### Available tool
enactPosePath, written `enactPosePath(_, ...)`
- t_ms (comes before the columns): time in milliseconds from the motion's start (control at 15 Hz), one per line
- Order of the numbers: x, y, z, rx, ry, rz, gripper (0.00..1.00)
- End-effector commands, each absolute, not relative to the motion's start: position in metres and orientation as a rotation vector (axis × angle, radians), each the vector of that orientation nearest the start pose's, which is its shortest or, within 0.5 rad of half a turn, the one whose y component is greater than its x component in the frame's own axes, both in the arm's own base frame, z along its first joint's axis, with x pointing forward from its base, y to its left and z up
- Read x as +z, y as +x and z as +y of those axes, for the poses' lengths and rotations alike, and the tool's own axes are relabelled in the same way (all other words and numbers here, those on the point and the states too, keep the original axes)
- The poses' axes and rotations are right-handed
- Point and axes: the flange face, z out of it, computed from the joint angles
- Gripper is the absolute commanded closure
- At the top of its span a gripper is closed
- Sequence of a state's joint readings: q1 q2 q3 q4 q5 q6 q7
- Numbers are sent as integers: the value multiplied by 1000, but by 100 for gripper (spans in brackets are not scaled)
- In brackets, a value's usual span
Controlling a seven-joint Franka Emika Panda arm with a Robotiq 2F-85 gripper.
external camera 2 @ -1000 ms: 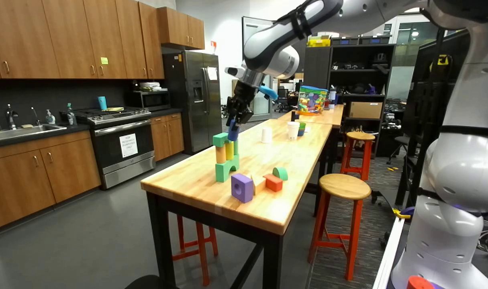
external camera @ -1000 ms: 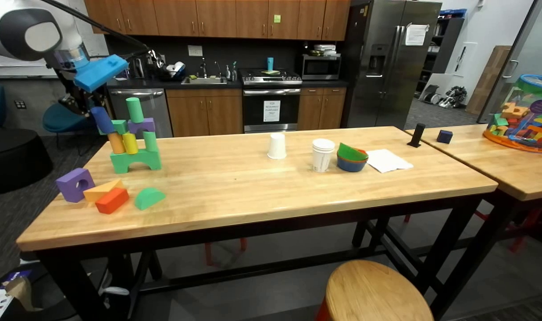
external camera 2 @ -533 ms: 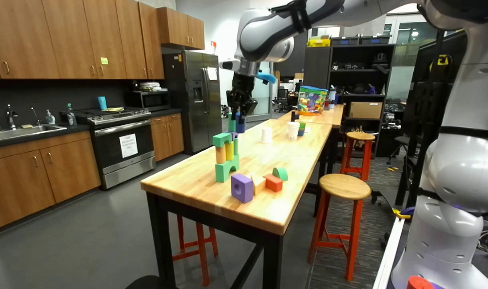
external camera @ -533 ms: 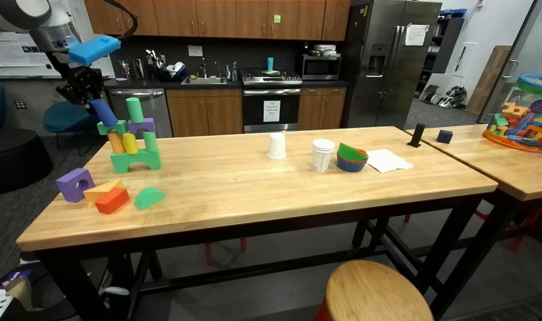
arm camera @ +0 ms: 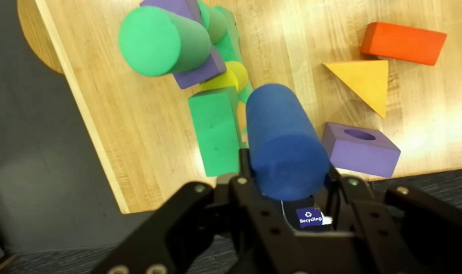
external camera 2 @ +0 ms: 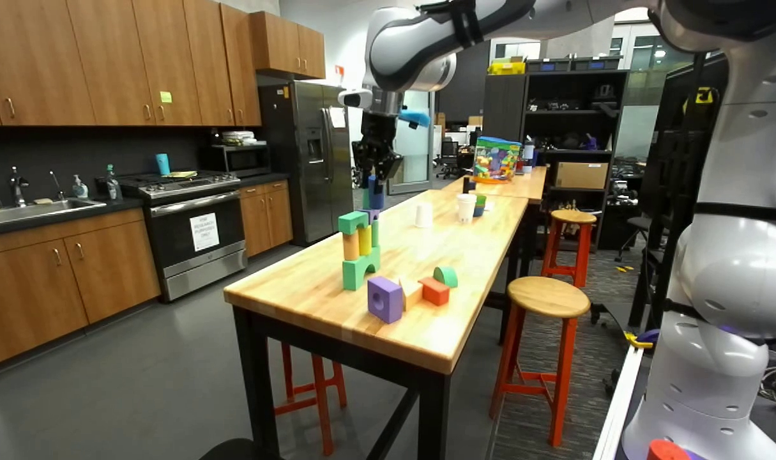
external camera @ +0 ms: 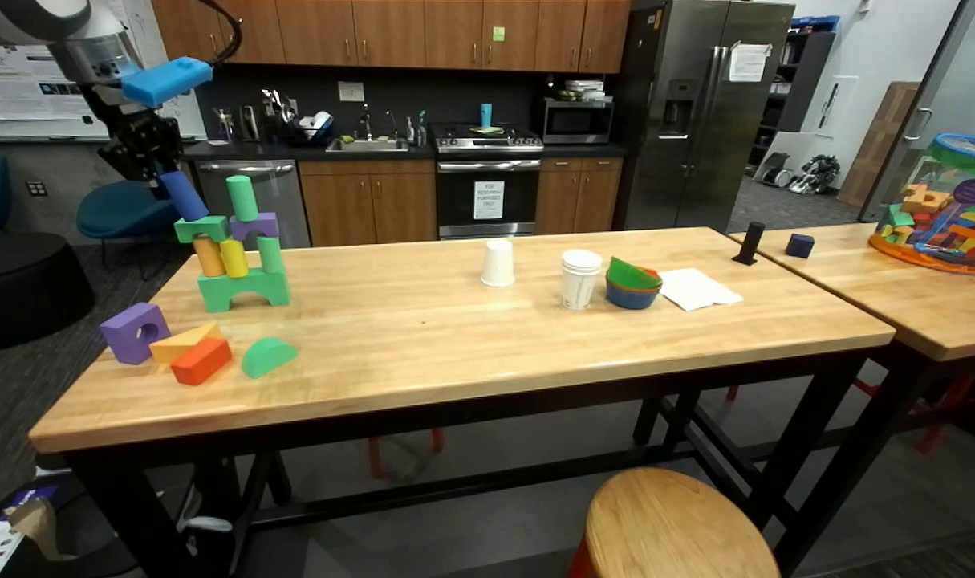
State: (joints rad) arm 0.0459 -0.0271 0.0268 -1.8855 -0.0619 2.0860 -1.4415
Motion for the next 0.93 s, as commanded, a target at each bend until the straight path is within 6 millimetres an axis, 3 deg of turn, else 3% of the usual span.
enactPosePath(0, 538, 574, 39, -232, -2387, -2310, 61)
enactPosePath(133, 538, 574, 38, -232, -2387, -2309, 61)
enactPosePath(200, 538, 574, 39, -232, -2387, -2310, 86)
enactPosePath(400, 530, 573, 37, -255, -2391, -2285, 86)
enactPosePath(867, 516, 587, 75, -297, -2232, -2389, 86)
